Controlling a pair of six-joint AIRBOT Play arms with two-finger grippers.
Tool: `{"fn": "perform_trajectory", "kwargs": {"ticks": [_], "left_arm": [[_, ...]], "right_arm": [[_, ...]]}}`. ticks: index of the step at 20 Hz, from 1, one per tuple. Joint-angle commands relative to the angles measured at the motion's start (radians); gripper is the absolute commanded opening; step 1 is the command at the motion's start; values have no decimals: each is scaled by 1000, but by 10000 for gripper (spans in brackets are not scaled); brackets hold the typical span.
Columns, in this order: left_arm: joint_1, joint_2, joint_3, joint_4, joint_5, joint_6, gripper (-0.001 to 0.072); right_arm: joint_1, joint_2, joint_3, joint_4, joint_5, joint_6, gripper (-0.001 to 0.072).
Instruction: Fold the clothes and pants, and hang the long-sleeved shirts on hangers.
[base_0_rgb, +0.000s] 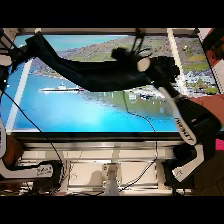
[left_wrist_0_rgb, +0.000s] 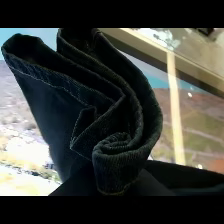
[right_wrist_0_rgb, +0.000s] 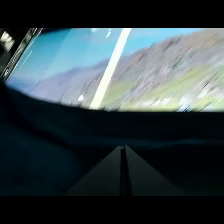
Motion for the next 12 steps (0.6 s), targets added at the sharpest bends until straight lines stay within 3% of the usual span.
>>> {"fn": "perform_trajectory", "kwargs": {"ticks": [1,4,9,12], "left_arm": [[-42,58,1,-3,-63,12,21],[-104,71,1,-3,-66,23,22],[-197,72,1,-3,-58,27,21],[-217,72,0,-3,-58,26,22]], "right_arm": [[123,-80,19,3,47,130,23],[177,-158,84,3,129,176,23],[213,-306,233,33,292,416,23],[232,-362,259,91,319,429,23]]}}
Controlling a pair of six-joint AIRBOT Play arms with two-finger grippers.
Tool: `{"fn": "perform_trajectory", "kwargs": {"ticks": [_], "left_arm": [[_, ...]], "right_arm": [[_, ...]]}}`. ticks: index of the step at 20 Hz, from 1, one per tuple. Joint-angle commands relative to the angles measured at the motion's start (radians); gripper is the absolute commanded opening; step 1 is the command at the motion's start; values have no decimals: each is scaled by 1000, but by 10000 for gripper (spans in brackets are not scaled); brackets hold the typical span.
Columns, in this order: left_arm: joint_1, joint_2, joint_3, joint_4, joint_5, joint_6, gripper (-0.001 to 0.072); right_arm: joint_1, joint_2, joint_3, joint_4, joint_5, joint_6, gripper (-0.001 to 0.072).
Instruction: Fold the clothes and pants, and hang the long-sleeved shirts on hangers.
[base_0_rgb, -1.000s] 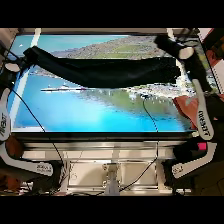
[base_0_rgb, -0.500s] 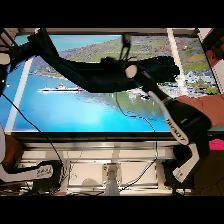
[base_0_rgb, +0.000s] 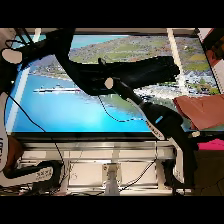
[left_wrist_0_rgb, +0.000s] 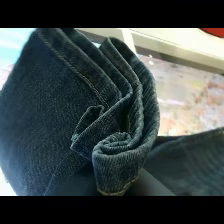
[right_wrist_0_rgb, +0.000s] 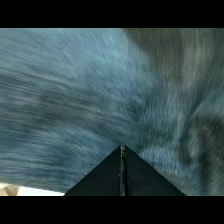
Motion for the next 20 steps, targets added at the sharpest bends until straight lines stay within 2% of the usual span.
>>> {"fn": "perform_trajectory", "kwargs": {"ticks": [1,6,9,11,18,19,20], "left_arm": [[-37,2,0,-1,-1,2,22],[-86,-22,0,-1,0,2,21],[-131,-64,0,0,0,2,21],[-162,-93,0,-1,0,2,22],[-314,-223,0,-1,0,2,22],[-340,-253,0,-1,0,2,22],[-365,-284,0,-7,3,2,23]], "right_arm": [[21,-68,40,76,67,67,23],[19,-74,69,85,124,59,23],[-16,-63,122,37,171,6,24],[-76,-47,151,-60,202,11,23],[-384,61,153,-63,203,13,24],[-413,68,153,-59,213,-13,27],[-419,68,154,-37,237,-98,25]]}}
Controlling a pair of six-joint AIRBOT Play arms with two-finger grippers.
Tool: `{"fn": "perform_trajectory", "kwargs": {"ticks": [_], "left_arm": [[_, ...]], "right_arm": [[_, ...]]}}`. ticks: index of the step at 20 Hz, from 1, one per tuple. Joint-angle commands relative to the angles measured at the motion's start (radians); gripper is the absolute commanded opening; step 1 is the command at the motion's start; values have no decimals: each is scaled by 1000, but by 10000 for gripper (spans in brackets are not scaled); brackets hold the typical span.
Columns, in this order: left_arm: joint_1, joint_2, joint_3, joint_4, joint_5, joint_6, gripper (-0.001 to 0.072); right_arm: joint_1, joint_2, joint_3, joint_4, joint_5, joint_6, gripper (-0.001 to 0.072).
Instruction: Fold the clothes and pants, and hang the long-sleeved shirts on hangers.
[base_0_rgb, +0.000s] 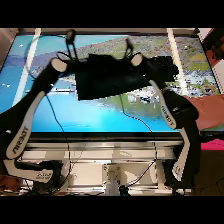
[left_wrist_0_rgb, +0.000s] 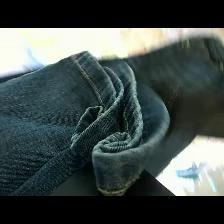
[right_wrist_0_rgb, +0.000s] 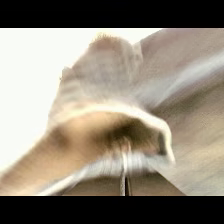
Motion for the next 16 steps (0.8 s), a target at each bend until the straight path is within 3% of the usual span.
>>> {"fn": "perform_trajectory", "kwargs": {"ticks": [1,5,6,7,8,13,16], "left_arm": [[-92,-106,-1,-14,3,0,23],[-158,-199,-1,-36,2,0,42],[-165,-206,-1,-36,3,0,264],[-167,-207,-1,-36,3,0,656],[-167,-206,0,-37,7,-3,703],[-140,-196,0,-36,8,-3,705],[-77,-123,0,-3,-2,1,705]], "right_arm": [[-78,23,3,12,42,-97,25],[-66,50,3,-11,169,-132,24],[-59,68,3,-50,191,-158,24],[-59,95,3,-101,204,-179,24],[-60,125,2,-141,218,-184,24],[-79,278,0,-241,353,-288,24],[-80,360,0,-336,370,-298,24]]}}
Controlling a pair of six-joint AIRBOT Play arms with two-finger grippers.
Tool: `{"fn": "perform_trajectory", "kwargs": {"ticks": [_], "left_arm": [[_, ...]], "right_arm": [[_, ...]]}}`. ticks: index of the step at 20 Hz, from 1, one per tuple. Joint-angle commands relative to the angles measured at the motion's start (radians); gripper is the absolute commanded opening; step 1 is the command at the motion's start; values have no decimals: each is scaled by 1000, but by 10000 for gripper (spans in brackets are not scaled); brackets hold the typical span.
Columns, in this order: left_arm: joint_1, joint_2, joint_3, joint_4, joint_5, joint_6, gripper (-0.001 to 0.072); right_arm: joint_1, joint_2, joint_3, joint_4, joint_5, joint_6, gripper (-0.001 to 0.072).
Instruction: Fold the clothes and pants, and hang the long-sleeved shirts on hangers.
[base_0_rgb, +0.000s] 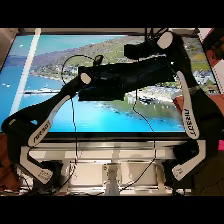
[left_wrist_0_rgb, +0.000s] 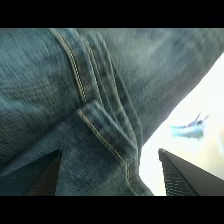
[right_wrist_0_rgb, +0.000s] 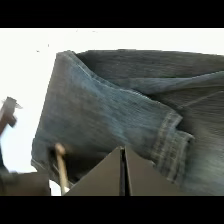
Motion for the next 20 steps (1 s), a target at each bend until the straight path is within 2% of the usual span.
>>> {"fn": "perform_trajectory", "kwargs": {"ticks": [1,5,10,14,16,18,20], "left_arm": [[78,81,0,51,-14,3,705],[277,223,0,118,-132,3,705],[484,219,-34,115,-310,-15,705],[525,149,-107,96,-327,-16,713],[525,87,-107,4,-331,-13,714],[524,22,-107,-101,-333,27,714],[524,-29,-107,-118,-334,29,714]], "right_arm": [[-8,101,0,-130,43,-48,25],[-84,198,-14,-231,4,-62,25],[-231,319,-123,-264,-17,-62,25],[-277,375,-197,-264,-21,-62,25],[-277,377,-209,-265,-23,-62,25],[-277,377,-216,-265,-31,-62,25],[-277,377,-216,-269,-35,-63,25]]}}
